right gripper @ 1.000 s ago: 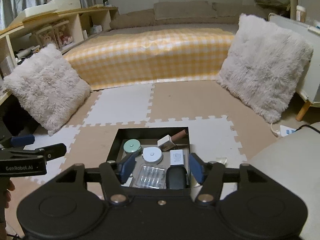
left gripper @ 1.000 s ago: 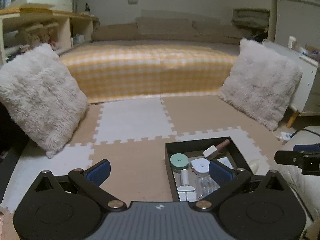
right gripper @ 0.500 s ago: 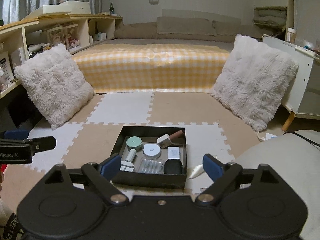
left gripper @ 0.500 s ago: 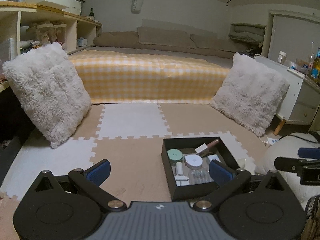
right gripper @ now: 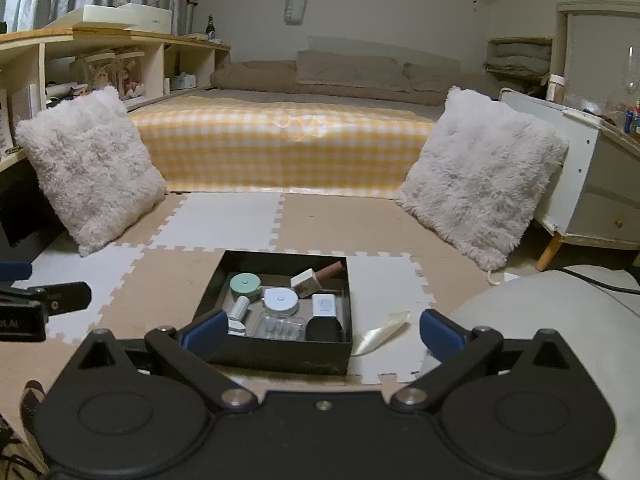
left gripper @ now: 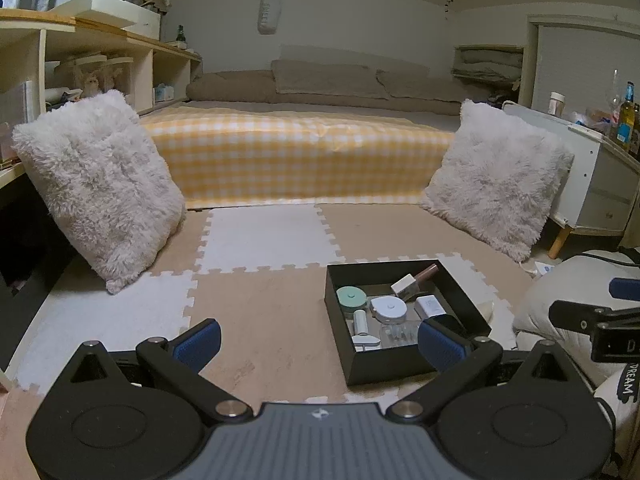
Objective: Organize rigid objects
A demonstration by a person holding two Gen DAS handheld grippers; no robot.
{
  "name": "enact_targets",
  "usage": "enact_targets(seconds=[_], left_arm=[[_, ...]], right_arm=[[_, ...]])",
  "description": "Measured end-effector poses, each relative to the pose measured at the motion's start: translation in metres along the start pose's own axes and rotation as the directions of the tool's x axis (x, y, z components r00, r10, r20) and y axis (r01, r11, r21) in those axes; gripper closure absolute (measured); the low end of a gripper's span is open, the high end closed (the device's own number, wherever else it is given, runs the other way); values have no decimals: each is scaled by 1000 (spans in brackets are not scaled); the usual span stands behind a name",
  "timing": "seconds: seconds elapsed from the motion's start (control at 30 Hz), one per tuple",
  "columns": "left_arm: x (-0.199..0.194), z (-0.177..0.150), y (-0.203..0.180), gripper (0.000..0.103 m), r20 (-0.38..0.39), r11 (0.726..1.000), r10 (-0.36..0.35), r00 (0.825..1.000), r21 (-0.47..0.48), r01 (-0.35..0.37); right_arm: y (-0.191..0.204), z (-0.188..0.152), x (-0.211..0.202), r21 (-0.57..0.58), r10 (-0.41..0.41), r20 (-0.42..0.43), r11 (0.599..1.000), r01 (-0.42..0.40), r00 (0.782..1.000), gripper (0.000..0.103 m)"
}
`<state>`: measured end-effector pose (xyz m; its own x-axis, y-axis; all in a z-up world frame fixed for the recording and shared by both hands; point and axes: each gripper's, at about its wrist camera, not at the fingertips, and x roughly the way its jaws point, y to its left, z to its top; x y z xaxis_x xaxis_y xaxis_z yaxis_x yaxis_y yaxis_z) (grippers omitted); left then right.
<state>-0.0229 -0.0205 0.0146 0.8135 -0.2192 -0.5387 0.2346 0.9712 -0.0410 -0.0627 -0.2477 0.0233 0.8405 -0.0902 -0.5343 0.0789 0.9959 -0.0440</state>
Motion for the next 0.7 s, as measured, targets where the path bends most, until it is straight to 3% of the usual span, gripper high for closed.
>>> enact_targets(seconds=[0.23, 0.7], left_arm=[[0, -5, -3, 0, 10, 999, 34, 999, 16, -34], [-3, -6, -6, 0, 25, 999, 41, 999, 25, -42]], right_arm=[[-3, -5, -6, 15, 21, 43, 1000, -21, 999, 0], [1, -9, -4, 8, 19, 34, 1000, -19, 999, 0]])
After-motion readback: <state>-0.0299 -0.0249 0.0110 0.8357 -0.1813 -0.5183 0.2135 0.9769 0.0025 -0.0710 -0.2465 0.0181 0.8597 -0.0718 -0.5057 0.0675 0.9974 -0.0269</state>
